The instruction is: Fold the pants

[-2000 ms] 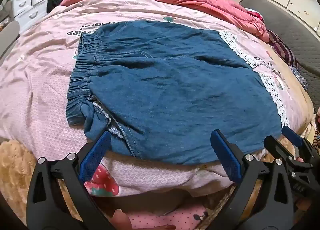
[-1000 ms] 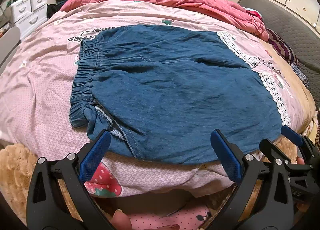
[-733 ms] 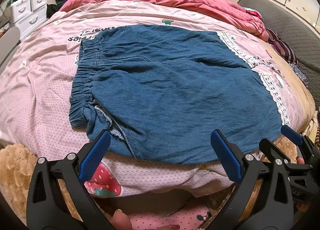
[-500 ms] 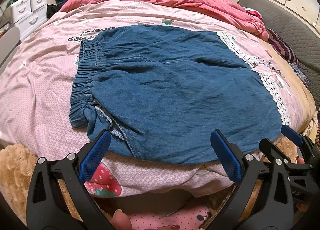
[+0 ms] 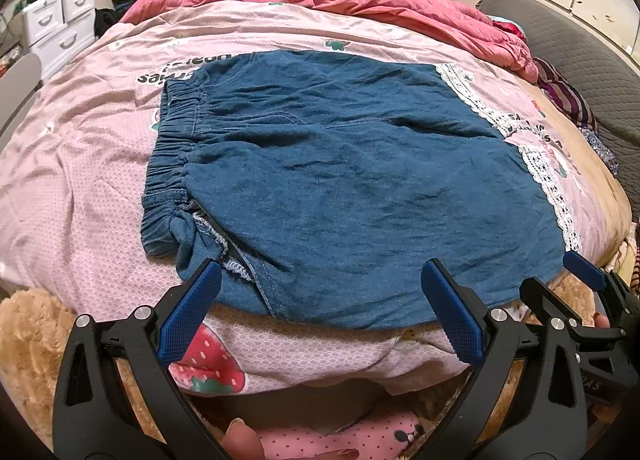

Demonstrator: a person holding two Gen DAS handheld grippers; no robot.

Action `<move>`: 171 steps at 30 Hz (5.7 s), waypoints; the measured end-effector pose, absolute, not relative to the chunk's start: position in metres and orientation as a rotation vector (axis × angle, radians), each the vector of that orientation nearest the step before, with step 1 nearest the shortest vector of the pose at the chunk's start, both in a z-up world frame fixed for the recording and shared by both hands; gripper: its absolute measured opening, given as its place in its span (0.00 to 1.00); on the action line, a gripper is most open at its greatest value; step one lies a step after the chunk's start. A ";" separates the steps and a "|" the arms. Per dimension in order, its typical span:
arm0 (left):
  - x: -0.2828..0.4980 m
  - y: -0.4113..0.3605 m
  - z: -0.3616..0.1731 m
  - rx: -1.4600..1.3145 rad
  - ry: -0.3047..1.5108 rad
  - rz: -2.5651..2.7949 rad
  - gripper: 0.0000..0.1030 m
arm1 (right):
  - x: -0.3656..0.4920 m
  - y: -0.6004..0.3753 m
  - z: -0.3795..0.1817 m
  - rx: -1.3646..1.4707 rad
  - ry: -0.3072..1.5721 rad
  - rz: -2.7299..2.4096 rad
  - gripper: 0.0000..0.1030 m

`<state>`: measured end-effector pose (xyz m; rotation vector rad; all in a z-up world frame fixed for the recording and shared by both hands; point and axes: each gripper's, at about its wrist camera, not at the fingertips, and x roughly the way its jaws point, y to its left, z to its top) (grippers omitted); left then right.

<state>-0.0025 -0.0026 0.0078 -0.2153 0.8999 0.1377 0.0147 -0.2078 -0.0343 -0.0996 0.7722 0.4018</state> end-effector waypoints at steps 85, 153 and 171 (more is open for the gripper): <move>0.142 0.165 0.019 -0.143 0.791 0.143 0.18 | 0.269 0.033 -0.015 -0.685 0.720 0.912 0.05; -0.056 0.099 0.048 -0.224 0.766 0.077 0.37 | 0.033 -0.140 -0.054 -0.313 0.846 1.054 0.15; 0.001 0.061 -0.006 -0.155 0.880 0.018 0.37 | 0.047 -0.135 -0.012 -0.219 0.761 0.988 0.36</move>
